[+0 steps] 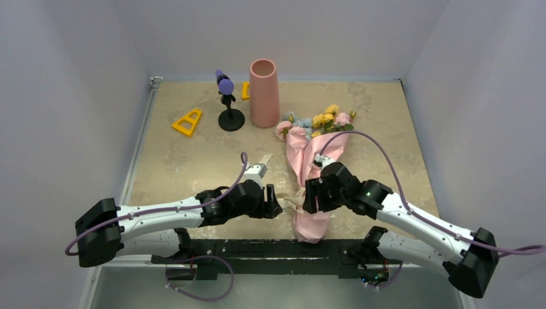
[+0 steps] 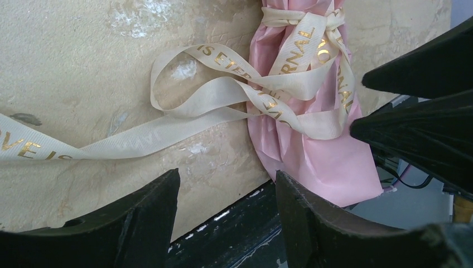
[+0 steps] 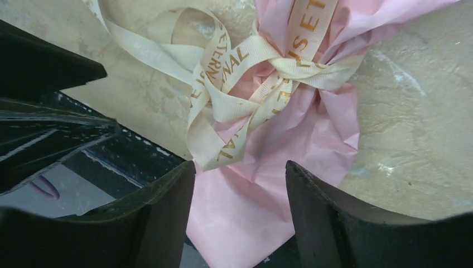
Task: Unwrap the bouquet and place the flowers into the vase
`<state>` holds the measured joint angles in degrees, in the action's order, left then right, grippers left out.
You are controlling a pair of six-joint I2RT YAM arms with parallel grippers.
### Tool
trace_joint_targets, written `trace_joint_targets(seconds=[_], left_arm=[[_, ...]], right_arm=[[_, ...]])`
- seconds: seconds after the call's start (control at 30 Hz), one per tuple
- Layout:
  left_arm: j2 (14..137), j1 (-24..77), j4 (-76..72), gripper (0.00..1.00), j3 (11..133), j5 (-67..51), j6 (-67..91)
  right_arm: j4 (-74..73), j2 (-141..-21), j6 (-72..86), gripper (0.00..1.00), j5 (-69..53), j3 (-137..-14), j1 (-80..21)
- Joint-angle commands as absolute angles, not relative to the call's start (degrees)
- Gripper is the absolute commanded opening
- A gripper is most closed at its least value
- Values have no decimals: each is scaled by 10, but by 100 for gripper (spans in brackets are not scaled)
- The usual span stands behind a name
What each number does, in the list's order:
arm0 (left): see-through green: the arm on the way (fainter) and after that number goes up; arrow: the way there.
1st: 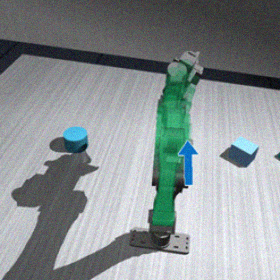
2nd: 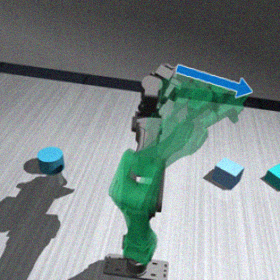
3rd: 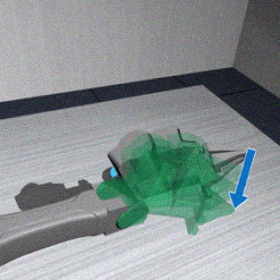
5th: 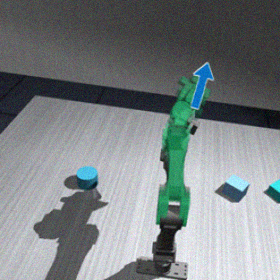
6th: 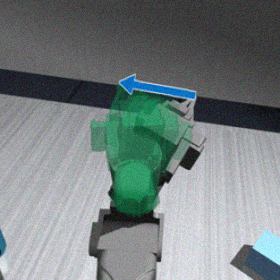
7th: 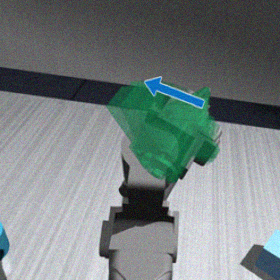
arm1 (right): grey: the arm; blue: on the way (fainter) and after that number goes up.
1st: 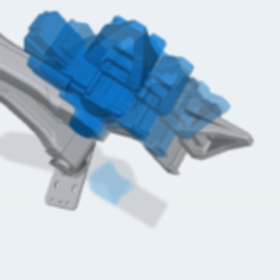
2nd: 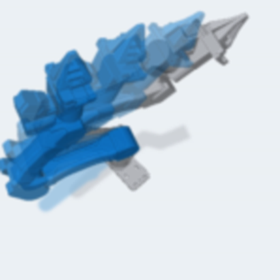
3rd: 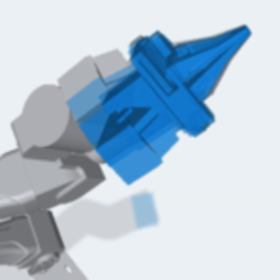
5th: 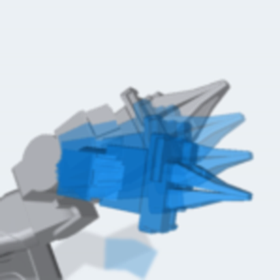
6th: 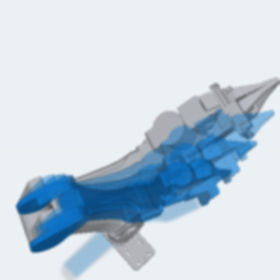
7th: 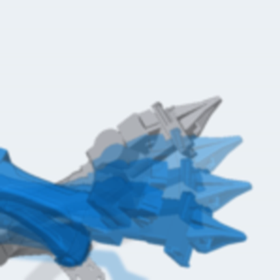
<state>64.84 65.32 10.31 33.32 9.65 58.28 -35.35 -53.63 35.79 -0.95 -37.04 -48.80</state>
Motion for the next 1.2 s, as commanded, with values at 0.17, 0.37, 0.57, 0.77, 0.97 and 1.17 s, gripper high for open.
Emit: trace_joint_targets(seconds=[0.17, 0.37, 0.57, 0.77, 0.97, 1.17], left_arm=[[649, 651, 82, 67, 352, 95, 571], [649, 651, 90, 67, 347, 98, 577], [648, 651, 91, 67, 346, 102, 577], [654, 651, 86, 67, 343, 100, 579], [662, 651, 78, 67, 338, 95, 583], [663, 651, 76, 67, 333, 93, 586]], right_arm=[[-415, -483, 334, 55, 184, -476, -490], [-407, -568, 303, 45, 242, -476, -490], [-383, -606, 294, 42, 243, -465, -490], [-367, -624, 283, 47, 221, -448, -490], [-358, -630, 285, 57, 219, -436, -502], [-356, -662, 293, 59, 228, -443, -515]])
